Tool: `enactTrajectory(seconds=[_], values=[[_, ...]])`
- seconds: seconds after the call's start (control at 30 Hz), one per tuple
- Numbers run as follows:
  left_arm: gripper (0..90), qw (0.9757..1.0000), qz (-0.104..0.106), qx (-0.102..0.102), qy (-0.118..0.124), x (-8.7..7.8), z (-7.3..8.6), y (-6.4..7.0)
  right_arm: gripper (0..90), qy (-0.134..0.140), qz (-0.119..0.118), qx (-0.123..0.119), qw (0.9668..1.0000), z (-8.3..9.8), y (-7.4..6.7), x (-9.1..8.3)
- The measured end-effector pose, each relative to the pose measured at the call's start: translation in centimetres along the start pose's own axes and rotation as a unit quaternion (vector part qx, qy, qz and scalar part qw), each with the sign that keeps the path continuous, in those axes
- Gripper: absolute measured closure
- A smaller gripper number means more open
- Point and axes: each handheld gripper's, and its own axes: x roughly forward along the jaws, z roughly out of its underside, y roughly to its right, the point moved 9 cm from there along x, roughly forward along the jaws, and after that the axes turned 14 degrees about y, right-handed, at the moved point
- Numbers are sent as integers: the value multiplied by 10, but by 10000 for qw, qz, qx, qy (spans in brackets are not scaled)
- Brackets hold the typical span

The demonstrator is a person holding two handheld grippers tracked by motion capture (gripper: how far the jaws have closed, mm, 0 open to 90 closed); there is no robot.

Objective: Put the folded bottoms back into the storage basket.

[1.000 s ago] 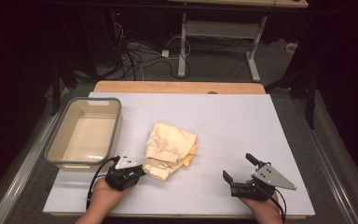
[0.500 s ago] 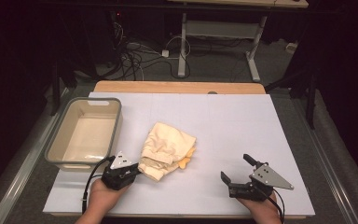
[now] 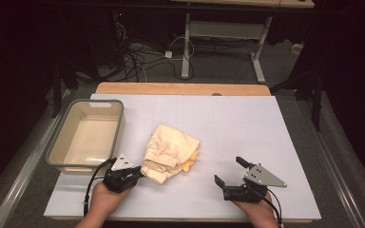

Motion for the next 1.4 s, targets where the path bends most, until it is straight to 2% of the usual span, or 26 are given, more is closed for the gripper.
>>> enactTrajectory(seconds=[0.1, 0.17, 0.33, 0.37, 0.5, 0.6, 0.73, 1.0, 1.17, 1.2, 1.23, 1.3, 1.33, 1.37, 1.4], values=[[764, 10000, -31, 23, 13, 0, 0, 0, 26, -8, -127, 73, 9999, -1, -7, 7], [764, 9999, -72, 128, 1, 0, 0, 1, 29, -24, -142, 88, 9999, -3, -9, 10], [764, 10000, -36, 57, 1, 0, 0, 1, 39, -137, -78, 23, 9999, -5, -7, 17], [764, 10000, -42, 67, 1, 0, 0, 1, 46, -154, -50, 104, 9998, -6, -6, 21], [765, 10000, 7, 8, -2, 0, 0, 0, 63, -216, -51, 92, 9997, -5, -6, 28], [764, 10000, 9, 2, -1, 0, 0, 0, 88, -295, -98, 167, 9994, -3, -8, 35], [764, 10000, 16, -19, 2, 0, 0, 0, 158, -377, -128, 238, 9989, -2, -6, 50], [764, 10000, 16, -12, 4, 0, 0, 0, 219, -576, -147, 272, 9979, 0, -3, 74], [763, 10000, 9, -2, 8, 0, 0, 0, 304, -621, -174, 294, 9975, 0, -2, 87], [764, 10000, 6, 2, 9, 0, 0, 0, 349, -668, -184, 304, 9971, 0, -1, 92], [764, 10000, 5, 3, 10, 0, 0, 0, 349, -668, -184, 304, 9971, 0, -1, 92], [764, 10000, 4, 4, 10, 0, 0, 0, 379, -650, -129, 306, 9973, -1, 2, 98], [763, 10000, 4, 5, 10, 0, 0, 0, 427, -628, -51, 300, 9976, -2, 5, 103], [763, 10000, 4, 5, 11, 0, 0, 0, 427, -628, -51, 300, 9976, -2, 5, 103], [764, 10000, 3, 7, 9, 0, 0, 0, 440, -742, -14, 313, 9968, 0, 8, 109]])
